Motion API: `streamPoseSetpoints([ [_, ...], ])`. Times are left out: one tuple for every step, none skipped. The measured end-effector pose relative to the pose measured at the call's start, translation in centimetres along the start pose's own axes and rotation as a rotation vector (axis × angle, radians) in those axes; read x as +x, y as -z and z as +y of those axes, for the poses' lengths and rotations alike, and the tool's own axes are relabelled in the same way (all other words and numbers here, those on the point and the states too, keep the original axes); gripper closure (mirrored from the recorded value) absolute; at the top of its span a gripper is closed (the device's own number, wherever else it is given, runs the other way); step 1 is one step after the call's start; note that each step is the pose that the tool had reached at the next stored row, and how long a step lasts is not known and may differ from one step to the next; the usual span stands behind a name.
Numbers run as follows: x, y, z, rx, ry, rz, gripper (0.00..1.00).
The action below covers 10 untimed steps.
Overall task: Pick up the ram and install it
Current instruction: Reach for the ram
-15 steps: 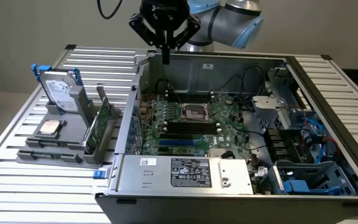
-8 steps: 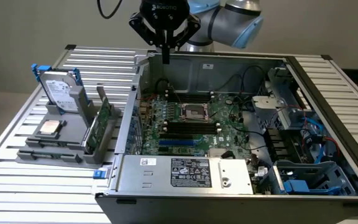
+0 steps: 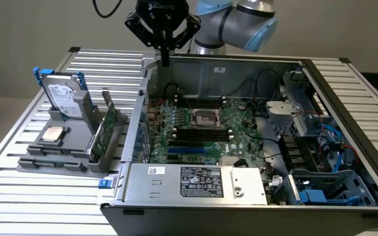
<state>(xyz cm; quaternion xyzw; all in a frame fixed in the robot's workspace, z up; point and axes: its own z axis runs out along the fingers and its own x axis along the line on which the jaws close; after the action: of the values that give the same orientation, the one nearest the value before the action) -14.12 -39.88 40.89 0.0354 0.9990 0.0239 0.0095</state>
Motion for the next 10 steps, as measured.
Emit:
streamPoseSetpoints([
  [0.4,0.00,-0.03,-0.0001,0.000,0.0009,0.89],
  [0.9,0.01,-0.07,0.0000,0.000,0.0018,0.89],
  [1.4,0.01,-0.10,0.0000,0.000,0.0024,0.89],
  [1.8,0.01,-0.13,0.0001,0.000,0.0034,0.89],
  [2.3,0.01,-0.16,0.0002,0.000,0.0050,0.89],
  [2.7,0.01,-0.19,0.0004,0.000,0.0069,0.89],
  [3.2,0.01,-0.23,0.0007,-0.001,0.0095,0.89],
  [3.6,0.00,-0.26,0.0008,-0.001,0.0122,0.89],
  [4.1,-0.02,-0.29,0.0009,-0.001,0.0150,0.89],
  [4.5,-0.05,-0.33,0.0011,-0.001,0.0175,0.89],
])
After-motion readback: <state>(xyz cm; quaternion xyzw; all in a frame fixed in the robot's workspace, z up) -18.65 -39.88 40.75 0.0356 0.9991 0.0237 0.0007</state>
